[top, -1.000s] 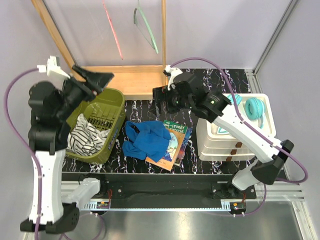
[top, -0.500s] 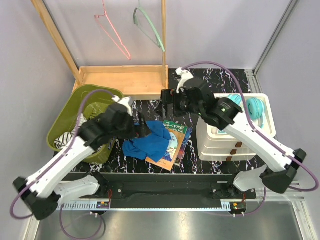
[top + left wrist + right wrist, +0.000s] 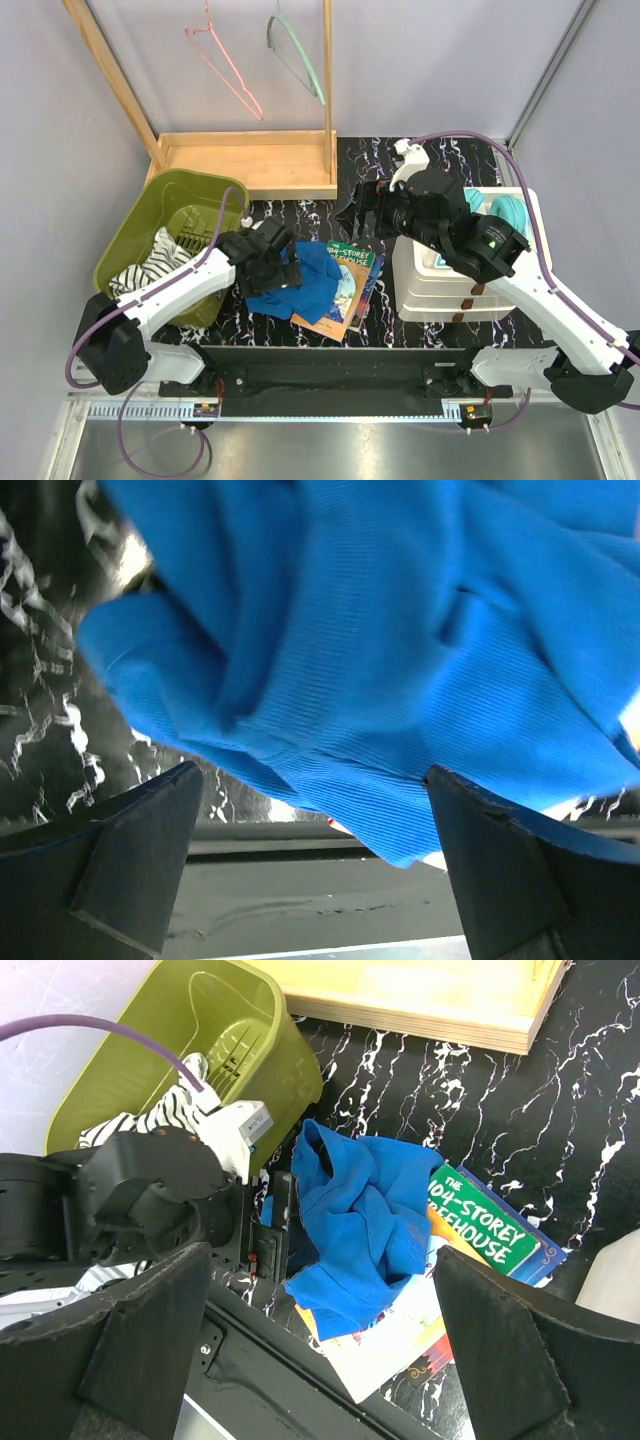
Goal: Remove the tank top from the hanger
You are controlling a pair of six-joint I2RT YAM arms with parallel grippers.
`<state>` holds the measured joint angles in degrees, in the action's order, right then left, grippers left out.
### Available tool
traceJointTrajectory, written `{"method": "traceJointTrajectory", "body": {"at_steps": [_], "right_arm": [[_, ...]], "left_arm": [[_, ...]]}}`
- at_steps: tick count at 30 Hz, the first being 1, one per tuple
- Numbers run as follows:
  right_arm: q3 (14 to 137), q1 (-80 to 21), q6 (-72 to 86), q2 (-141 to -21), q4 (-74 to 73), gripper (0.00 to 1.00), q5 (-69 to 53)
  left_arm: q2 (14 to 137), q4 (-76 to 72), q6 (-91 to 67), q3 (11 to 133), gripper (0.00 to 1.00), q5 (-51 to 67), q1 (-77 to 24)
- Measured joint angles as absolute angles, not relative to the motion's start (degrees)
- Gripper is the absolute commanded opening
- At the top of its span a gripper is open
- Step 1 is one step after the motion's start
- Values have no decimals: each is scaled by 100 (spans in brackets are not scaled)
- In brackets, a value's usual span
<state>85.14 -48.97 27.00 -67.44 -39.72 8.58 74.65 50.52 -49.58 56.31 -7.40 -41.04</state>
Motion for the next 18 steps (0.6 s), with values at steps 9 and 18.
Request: {"method": "traceJointTrajectory", "body": {"at_steps": [9,18], "right_arm": [[8468,-4897,2814,-6746,-3983,100,851],[8414,-4897,2928,-6746,-4021,100,784]], "left_arm": [[7321,4696,-6294,4873,99,-585,-3489],[7577,4062,-6943,4915,84,-816,-3481]]}}
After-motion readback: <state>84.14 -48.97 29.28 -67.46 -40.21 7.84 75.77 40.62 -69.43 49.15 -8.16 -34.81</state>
